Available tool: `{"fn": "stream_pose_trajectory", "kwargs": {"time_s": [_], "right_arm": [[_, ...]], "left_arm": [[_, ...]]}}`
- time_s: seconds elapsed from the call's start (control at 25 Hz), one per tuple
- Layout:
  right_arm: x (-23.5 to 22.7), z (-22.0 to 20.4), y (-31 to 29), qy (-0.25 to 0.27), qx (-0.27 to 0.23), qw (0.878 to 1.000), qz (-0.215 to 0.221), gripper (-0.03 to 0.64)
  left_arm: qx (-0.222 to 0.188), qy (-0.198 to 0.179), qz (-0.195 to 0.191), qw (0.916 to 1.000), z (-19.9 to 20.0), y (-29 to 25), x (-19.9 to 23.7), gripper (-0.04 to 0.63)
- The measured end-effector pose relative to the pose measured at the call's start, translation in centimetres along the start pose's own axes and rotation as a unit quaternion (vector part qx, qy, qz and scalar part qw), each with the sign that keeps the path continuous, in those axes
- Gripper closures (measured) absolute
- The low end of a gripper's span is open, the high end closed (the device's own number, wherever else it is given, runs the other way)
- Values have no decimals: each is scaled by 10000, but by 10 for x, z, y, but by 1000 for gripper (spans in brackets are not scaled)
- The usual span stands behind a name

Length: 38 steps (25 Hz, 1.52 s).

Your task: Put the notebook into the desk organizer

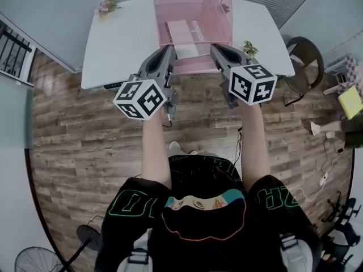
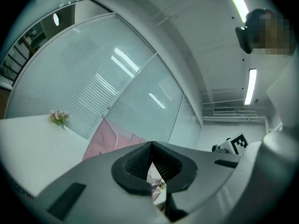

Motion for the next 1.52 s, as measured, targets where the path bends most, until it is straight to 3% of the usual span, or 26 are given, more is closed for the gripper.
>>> {"fn": "stream_pose_trajectory", "kwargs": {"time_s": [0.16, 0.36, 0.56, 0.88, 1.52], "right_arm": [[0, 25, 14, -10, -1047, 9943, 200, 614], [6, 9, 28, -150, -1320, 9898, -523, 614], [13, -18, 30, 83, -1069, 9879, -1119, 614], [13, -28, 31, 292, -961, 9885, -1126, 614], [11, -33, 30, 524, -939, 9883, -1085, 614]], "left_arm": [[-71, -638, 321, 9974, 13, -6, -19, 601], [142, -1234, 596, 9905, 11, -2, -31, 600], [376, -1224, 797, 9886, -3, 6, -24, 601], [464, -1257, 1078, 9851, -15, 14, -18, 600], [558, -1130, 1045, 9865, -23, 9, -16, 600]]}}
Point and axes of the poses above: the fingertips, and each gripper's own axes: y backward along the fingers, x to its left, z out of its top, the point moved 10 cm from there along y, backward along the fingers, and after that the axes turned 8 degrees about -z, right-handed, at the moved point
